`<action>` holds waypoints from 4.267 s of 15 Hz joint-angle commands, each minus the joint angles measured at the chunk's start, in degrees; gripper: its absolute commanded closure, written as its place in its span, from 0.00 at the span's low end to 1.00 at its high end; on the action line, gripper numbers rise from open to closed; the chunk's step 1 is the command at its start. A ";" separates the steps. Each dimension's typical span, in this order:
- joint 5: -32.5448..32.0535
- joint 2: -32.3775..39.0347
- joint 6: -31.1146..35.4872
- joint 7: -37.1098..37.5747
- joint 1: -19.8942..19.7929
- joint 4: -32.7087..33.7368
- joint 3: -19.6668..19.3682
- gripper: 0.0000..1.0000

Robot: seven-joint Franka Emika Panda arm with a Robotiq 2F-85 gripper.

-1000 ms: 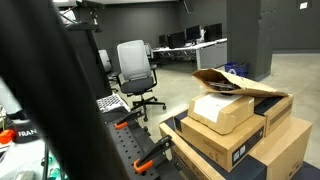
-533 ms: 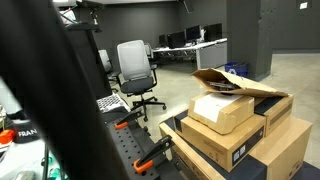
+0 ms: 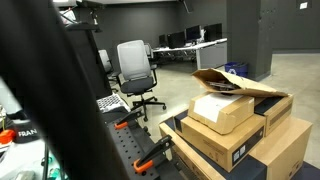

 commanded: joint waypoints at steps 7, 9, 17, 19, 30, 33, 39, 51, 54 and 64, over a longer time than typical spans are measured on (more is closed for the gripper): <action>0.79 -1.06 -1.89 -1.34 3.89 -1.42 -2.67 0.00; 0.86 -1.30 -2.27 -1.71 4.35 -1.76 -3.02 0.00; 0.66 -2.20 -3.12 -3.50 5.04 -3.26 -4.16 0.00; 0.69 -3.24 -3.32 -4.42 5.13 -4.24 -4.57 0.00; -0.74 -14.56 -7.63 -12.30 4.86 -12.68 -7.33 0.00; -1.00 -17.67 -9.83 -14.53 4.91 -14.48 -8.21 0.00; -2.85 -6.11 3.54 -12.28 5.72 -12.17 -5.64 0.00; -6.63 3.76 12.59 -10.68 4.98 -9.45 -4.15 0.00; -7.41 4.54 12.27 -10.36 5.04 -9.76 -3.78 0.00; -6.35 4.53 11.18 -11.89 5.89 -9.91 -4.30 0.00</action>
